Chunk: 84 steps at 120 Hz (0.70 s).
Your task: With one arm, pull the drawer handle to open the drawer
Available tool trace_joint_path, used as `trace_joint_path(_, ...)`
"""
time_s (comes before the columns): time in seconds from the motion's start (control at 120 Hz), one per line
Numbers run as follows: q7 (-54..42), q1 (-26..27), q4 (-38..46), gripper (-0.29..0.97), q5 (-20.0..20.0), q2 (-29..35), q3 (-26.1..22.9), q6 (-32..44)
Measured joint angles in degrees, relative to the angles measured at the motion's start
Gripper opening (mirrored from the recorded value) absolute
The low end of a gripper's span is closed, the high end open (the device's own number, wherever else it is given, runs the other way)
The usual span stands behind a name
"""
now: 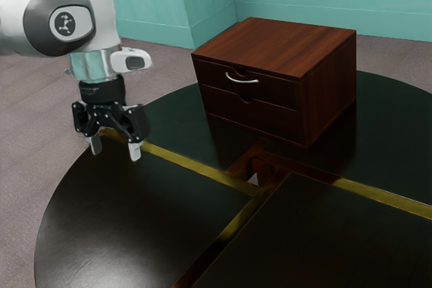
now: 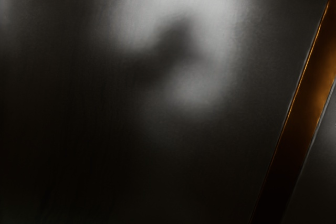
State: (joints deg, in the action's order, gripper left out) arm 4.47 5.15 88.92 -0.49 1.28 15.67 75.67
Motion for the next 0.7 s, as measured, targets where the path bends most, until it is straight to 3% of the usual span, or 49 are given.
trace_joint_path(0.208,-0.46,-2.11,-0.22,0.68,-0.52,0.00,0.42,6.37)
trace_joint_path(0.275,0.78,-1.23,-5.38,0.68,-0.66,2.74,0.18,6.51)
trace_joint_path(0.425,15.33,4.10,-9.03,0.68,-2.00,4.31,0.88,7.75)
trace_joint_path(0.7,38.67,-5.38,-7.60,0.68,-2.78,-3.64,1.87,22.85)
